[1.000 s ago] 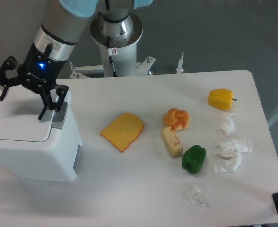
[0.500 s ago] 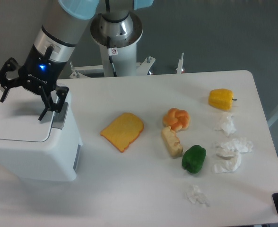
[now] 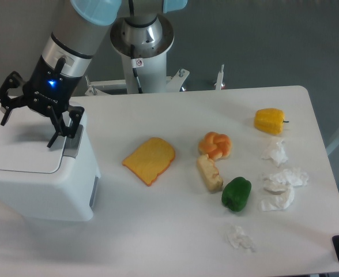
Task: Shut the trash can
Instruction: 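Hold the gripper on the closed lid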
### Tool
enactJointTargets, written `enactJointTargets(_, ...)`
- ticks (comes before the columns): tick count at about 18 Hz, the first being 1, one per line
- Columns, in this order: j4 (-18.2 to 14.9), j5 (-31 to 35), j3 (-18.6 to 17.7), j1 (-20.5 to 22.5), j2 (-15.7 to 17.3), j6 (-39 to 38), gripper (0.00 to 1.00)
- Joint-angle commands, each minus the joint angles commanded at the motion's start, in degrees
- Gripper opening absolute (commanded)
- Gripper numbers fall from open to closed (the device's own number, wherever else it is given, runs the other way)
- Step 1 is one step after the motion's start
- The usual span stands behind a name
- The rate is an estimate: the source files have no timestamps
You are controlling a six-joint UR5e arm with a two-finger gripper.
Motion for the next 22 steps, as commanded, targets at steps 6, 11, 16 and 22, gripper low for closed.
enactJointTargets(6,0.00,-0.09,0.00,0.17,0.09,-0.09,1.00)
enactJointTargets(11,0.00,0.00,0.00,0.18,0.09,0.17,1.00)
enactJointTargets(16,-0.09,0.00,-0.09,0.26,0.09,0.62,1.00)
enactJointTargets(22,0.09,0.00,-0.09,0.26,0.17,0.88,1.00)
